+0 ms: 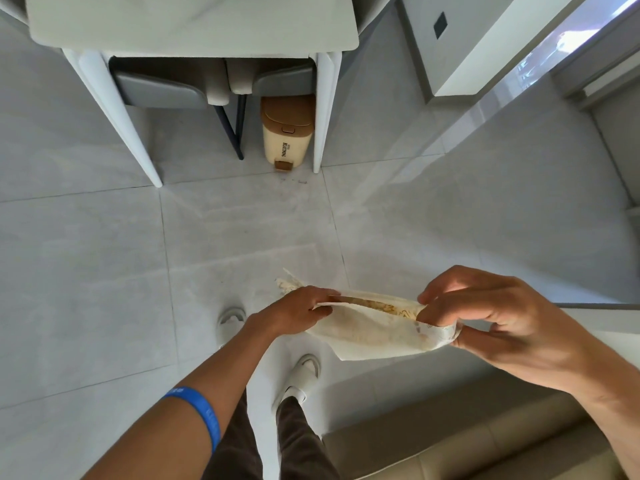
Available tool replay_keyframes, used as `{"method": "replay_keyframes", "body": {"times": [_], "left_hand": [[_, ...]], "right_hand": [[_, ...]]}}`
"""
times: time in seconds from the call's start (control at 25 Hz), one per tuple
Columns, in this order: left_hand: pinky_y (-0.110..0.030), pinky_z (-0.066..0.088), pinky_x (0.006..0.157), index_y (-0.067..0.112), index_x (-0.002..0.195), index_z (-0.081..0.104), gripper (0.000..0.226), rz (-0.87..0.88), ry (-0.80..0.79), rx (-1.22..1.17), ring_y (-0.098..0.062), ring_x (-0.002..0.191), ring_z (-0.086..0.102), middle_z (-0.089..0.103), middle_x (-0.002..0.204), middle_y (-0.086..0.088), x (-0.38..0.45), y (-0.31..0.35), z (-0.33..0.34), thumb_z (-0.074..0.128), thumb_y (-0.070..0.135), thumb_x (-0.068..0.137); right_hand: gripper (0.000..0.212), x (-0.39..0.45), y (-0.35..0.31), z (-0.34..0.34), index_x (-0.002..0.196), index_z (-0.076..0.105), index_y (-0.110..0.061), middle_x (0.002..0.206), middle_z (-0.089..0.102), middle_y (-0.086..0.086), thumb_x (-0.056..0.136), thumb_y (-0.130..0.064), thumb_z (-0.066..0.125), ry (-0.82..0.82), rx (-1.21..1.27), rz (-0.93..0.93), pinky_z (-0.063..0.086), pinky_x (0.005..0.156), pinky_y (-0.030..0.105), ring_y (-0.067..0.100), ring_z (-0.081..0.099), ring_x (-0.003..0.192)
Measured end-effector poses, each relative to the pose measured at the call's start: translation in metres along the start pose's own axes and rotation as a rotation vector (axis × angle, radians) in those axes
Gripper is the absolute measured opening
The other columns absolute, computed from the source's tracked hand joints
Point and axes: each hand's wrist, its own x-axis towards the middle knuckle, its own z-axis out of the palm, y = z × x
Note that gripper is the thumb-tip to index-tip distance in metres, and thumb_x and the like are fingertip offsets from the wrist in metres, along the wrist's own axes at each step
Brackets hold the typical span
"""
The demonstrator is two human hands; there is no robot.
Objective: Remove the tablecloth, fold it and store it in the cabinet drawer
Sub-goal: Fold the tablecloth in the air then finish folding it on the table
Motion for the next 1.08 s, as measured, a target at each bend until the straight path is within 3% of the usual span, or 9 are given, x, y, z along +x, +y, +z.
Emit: {"method": "replay_keyframes", "body": {"times": [0.16, 0.28, 0.36, 0.56, 0.68, 0.76, 0.8, 0.88, 1.08], "left_hand": [[-0.034, 0.052, 0.074, 0.015, 0.097, 0.075, 0.021, 0.016, 0.366, 0.106, -0.019, 0.086, 0.067, 0.075, 0.094, -0.003, -0.005, 0.007, -0.008, 0.064, 0.030, 0.090], [-0.014, 0.049, 0.072, 0.014, 0.093, 0.078, 0.013, 0.025, 0.461, 0.071, -0.009, 0.081, 0.065, 0.076, 0.094, 0.000, -0.024, 0.010, -0.024, 0.073, 0.020, 0.083], [-0.010, 0.045, 0.070, 0.013, 0.088, 0.078, 0.009, 0.081, 0.478, 0.123, -0.008, 0.080, 0.064, 0.076, 0.090, 0.001, -0.034, 0.023, -0.036, 0.074, 0.011, 0.079], [-0.029, 0.046, 0.076, 0.011, 0.079, 0.076, 0.014, 0.195, 0.438, 0.305, -0.014, 0.081, 0.058, 0.073, 0.082, 0.001, -0.046, 0.085, -0.053, 0.063, 0.008, 0.073], [-0.033, 0.043, 0.078, 0.015, 0.073, 0.071, 0.008, 0.249, 0.502, 0.379, -0.016, 0.072, 0.056, 0.070, 0.071, 0.003, -0.062, 0.113, -0.066, 0.064, 0.018, 0.071], [-0.026, 0.037, 0.086, 0.021, 0.081, 0.066, 0.011, 0.263, 0.522, 0.387, -0.013, 0.073, 0.055, 0.068, 0.073, 0.006, -0.077, 0.118, -0.079, 0.064, 0.024, 0.070], [-0.018, 0.032, 0.086, 0.025, 0.088, 0.060, 0.019, 0.238, 0.513, 0.372, -0.011, 0.076, 0.053, 0.067, 0.076, 0.009, -0.083, 0.119, -0.085, 0.065, 0.028, 0.070], [-0.007, 0.026, 0.075, 0.031, 0.096, 0.043, 0.037, 0.146, 0.493, 0.374, -0.014, 0.080, 0.053, 0.061, 0.080, 0.011, -0.090, 0.117, -0.092, 0.068, 0.034, 0.068], [-0.014, 0.033, 0.055, 0.035, 0.107, 0.043, 0.046, 0.013, 0.460, 0.451, -0.018, 0.073, 0.061, 0.068, 0.085, 0.007, -0.090, 0.108, -0.092, 0.061, 0.026, 0.066]], "right_hand": [[0.010, -0.013, 0.013, -0.005, 0.086, 0.074, -0.019, 0.099, 0.066, -0.006, 0.079, -0.012, 0.074, 0.041, -0.067, 0.043, 0.053, 0.073, 0.023, 0.009, 0.068, 0.093], [0.033, -0.031, 0.045, -0.016, 0.082, 0.068, -0.020, 0.086, 0.065, -0.009, 0.068, 0.006, 0.083, 0.041, -0.339, 0.188, 0.049, 0.071, 0.032, 0.017, 0.063, 0.084], [0.043, -0.036, 0.062, -0.019, 0.086, 0.056, -0.030, 0.088, 0.060, -0.011, 0.066, -0.001, 0.082, 0.012, -0.523, 0.364, 0.044, 0.072, 0.037, 0.023, 0.059, 0.084], [0.099, 0.044, 0.046, 0.063, 0.148, 0.021, -0.036, 0.157, 0.029, -0.005, 0.068, -0.058, 0.073, -0.196, -0.448, 0.353, 0.022, 0.116, 0.045, 0.022, 0.028, 0.143], [0.051, 0.099, 0.027, 0.098, 0.127, 0.054, -0.020, 0.117, 0.068, 0.001, 0.080, -0.033, 0.070, -0.056, -0.187, 0.272, 0.040, 0.091, 0.035, 0.027, 0.062, 0.108], [0.008, 0.108, 0.030, 0.096, 0.089, 0.063, -0.014, 0.075, 0.065, -0.002, 0.081, -0.012, 0.065, 0.075, -0.133, 0.221, 0.036, 0.065, 0.032, 0.028, 0.059, 0.073], [0.006, 0.109, 0.032, 0.092, 0.081, 0.062, -0.016, 0.064, 0.056, -0.008, 0.081, -0.010, 0.065, 0.081, -0.133, 0.205, 0.032, 0.060, 0.031, 0.023, 0.052, 0.065], [0.009, 0.108, 0.032, 0.082, 0.077, 0.062, -0.018, 0.055, 0.045, -0.011, 0.080, -0.012, 0.067, 0.071, -0.158, 0.162, 0.028, 0.056, 0.028, 0.017, 0.044, 0.060], [0.009, 0.115, 0.025, 0.070, 0.093, 0.070, -0.020, 0.074, 0.069, -0.001, 0.084, -0.019, 0.068, 0.057, -0.204, 0.171, 0.034, 0.060, 0.029, 0.017, 0.053, 0.068]]}}
